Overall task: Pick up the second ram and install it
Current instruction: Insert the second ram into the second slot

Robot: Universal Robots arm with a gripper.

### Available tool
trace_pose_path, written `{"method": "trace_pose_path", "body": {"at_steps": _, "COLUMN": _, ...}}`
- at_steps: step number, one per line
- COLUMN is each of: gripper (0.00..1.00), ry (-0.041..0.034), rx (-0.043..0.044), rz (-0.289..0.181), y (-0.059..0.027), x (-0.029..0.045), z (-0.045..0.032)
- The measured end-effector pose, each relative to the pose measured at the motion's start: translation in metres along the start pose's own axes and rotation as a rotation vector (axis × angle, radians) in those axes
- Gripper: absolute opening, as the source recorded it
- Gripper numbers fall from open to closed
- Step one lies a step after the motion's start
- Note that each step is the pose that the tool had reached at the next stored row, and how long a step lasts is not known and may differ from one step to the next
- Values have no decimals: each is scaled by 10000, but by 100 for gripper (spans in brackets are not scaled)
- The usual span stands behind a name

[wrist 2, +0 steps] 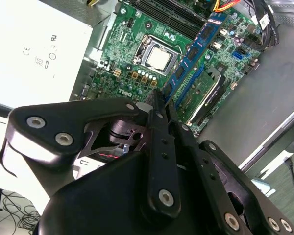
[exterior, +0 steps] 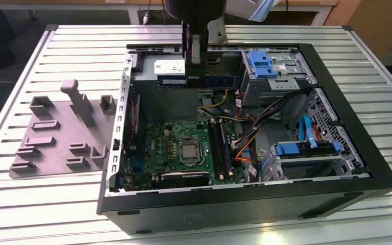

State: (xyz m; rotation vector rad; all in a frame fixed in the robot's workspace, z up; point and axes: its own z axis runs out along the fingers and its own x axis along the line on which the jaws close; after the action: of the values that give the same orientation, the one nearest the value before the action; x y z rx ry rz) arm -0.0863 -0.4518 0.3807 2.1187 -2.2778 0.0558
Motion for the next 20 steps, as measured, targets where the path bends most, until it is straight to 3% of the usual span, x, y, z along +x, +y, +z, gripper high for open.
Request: {"method": "trace_pose_path", "body": {"at_steps": 20, "gripper": 14, "ry": 19, "rx": -151, "rz": 3219, "y": 0, "x": 0, "z": 4}}
